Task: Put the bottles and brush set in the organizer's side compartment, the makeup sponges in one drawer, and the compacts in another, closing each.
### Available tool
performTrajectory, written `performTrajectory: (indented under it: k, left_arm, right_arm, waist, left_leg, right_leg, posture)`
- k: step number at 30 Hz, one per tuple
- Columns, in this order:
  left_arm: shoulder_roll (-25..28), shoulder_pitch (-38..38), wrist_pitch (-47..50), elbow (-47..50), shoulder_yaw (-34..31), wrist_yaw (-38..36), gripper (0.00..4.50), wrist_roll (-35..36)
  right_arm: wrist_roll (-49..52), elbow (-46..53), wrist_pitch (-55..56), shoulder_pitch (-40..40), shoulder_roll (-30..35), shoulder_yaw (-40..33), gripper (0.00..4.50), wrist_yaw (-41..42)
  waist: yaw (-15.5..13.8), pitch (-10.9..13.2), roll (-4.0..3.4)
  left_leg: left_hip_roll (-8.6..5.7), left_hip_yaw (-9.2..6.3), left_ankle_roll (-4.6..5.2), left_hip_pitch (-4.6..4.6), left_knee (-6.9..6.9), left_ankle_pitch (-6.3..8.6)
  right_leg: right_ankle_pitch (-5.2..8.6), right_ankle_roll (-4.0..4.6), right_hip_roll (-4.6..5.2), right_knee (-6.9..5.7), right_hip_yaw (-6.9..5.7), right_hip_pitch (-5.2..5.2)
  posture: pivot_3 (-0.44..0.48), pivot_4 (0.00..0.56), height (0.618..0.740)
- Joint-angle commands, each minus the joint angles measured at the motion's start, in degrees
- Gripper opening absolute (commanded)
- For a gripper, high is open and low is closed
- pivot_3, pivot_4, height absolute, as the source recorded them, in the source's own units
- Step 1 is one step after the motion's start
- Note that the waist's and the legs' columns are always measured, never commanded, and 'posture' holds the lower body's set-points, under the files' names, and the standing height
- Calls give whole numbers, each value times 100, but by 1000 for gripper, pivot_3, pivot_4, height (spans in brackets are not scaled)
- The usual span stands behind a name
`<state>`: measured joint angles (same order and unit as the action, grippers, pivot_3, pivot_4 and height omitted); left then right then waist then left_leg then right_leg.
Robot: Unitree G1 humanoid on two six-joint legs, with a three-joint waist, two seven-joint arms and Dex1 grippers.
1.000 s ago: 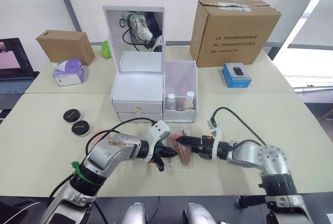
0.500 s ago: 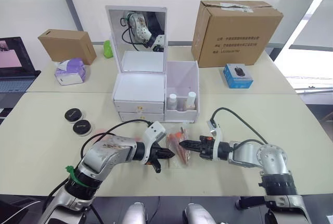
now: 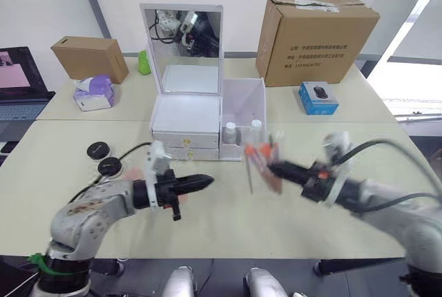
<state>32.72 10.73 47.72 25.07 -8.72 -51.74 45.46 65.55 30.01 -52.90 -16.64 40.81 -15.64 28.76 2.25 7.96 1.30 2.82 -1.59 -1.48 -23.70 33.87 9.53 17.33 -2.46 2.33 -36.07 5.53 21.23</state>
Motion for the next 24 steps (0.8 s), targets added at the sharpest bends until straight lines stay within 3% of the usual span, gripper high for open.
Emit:
performTrajectory:
  k: [1, 3, 6, 8, 14, 19, 24]
  left_arm:
    - [10, 23, -53, -8, -269, -134, 0, 472]
    - [-5, 23, -34, -39, -327, -83, 0, 616]
    - [-128, 51, -156, -194, -450, 147, 0, 663]
    - [-153, 18, -291, -205, -524, 142, 0, 679]
    - [-202, -122, -476, -87, -674, 357, 0, 778]
    - [-219, -240, -565, 31, -768, 589, 0, 850]
    - [-153, -328, -595, 110, -836, 716, 0, 912]
  right_arm:
    - [-1325, -683, 1155, -924, 554, 406, 29, 1099]
    - [-2284, -1319, 2012, -1441, 720, 956, 29, 1740]
    - [-3605, -2732, 3859, -2366, 392, 1561, 29, 2420]
    - [-4053, -3810, 4781, -3015, 70, 1781, 29, 2927]
    - [-4895, -7288, 7059, -4715, -918, 1858, 29, 3614]
    - [-5153, -9161, 8148, -5449, -1490, 1607, 29, 3711]
    - [-5230, -9960, 8535, -5606, -1853, 1317, 29, 3702]
  waist:
    - [-2, 2, -2]
    - [-25, 2, -2]
    - [-3, 4, 3]
    - [22, 6, 4]
    - [38, 9, -1]
    - [23, 10, 0]
    - [27, 12, -3]
  left_leg:
    - [-2, 4, 0, -2, 1, 0]
    - [-3, 12, 0, 2, 2, 0]
    - [0, 18, 1, 15, 2, 0]
    - [-1, 23, 1, 15, 4, -1]
    - [1, 21, 1, 25, 0, -2]
    - [1, 21, 0, 33, 0, -2]
    - [1, 20, -2, 33, 0, -3]
  right_leg:
    - [-1, 1, 2, -1, 0, 0]
    - [-2, 2, 8, 2, -2, 11]
    - [-2, -1, 8, 10, -3, -8]
    - [-24, -37, 8, 8, 3, -13]
    - [-49, 3, 1, -5, 6, -14]
    - [-54, 13, 3, -6, 5, -31]
    - [-54, 14, 5, -10, 2, -34]
  posture:
    - [0, 150, 740]
    - [0, 150, 740]
    - [0, 150, 740]
    - [0, 150, 740]
    - [0, 150, 740]
    - [0, 150, 740]
    - [0, 150, 740]
